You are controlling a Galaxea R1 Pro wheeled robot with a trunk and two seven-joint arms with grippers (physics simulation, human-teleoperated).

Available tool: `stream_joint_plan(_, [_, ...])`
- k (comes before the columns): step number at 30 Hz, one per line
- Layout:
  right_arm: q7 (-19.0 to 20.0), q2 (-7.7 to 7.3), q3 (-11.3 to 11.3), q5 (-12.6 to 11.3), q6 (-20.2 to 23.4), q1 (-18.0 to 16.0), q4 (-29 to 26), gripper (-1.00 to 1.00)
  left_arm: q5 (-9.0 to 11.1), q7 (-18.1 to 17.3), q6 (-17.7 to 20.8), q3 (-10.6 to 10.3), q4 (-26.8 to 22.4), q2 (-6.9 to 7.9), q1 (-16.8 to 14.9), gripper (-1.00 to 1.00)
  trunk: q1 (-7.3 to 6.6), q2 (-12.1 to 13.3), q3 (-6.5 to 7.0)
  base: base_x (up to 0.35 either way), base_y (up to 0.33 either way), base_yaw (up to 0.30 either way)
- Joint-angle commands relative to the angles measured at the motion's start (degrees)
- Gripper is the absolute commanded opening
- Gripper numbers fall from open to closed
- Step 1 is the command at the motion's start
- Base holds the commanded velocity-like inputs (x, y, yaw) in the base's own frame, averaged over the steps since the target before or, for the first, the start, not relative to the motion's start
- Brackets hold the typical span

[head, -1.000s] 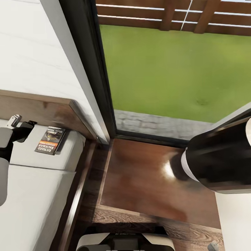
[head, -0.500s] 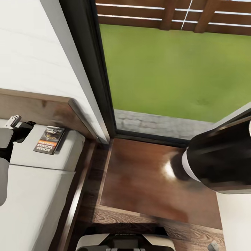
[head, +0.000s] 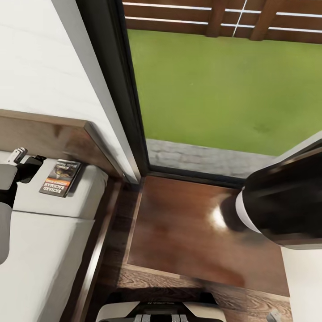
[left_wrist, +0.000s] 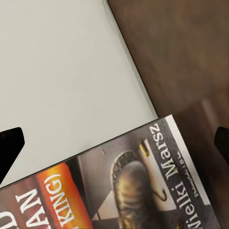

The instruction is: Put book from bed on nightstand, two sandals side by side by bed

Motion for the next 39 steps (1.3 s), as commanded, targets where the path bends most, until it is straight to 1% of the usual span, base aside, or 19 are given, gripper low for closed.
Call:
stream_joint_plan(1, [0.27, 0.01, -0.48, 0.38, 0.49, -0.01, -0.06, 1.0, 0.6, 0.44, 0.22, 0.08, -0.1, -0.01, -0.02, 1.0, 0.22, -0.43, -0.21, 0.0, 0.0, 0.0])
stream_joint_plan(15, [0.27, 0.01, -0.48, 0.38, 0.49, -0.01, -0.02, 1.0, 0.68, 0.44, 0.22, 0.15, 1.87, -0.02, -0.02, 1.0, 3.3, -6.05, -2.73, 0.0, 0.0, 0.0])
stream_joint_plan(31, [0.4, 0.01, -0.48, 0.38, 0.49, -0.01, -0.05, 1.0, 0.68, 0.44, 0.22, 0.13, 1.91, -0.02, -0.02, 1.0, 3.3, -6.05, -2.73, 0.0, 0.0, 0.0])
stream_joint_plan(39, [0.38, 0.01, -0.48, 0.38, 0.49, -0.01, -0.04, 1.0, 0.65, 0.44, 0.22, 0.14, 1.91, -0.02, -0.02, 1.0, 5.06, -9.26, -4.16, 0.0, 0.0, 0.0])
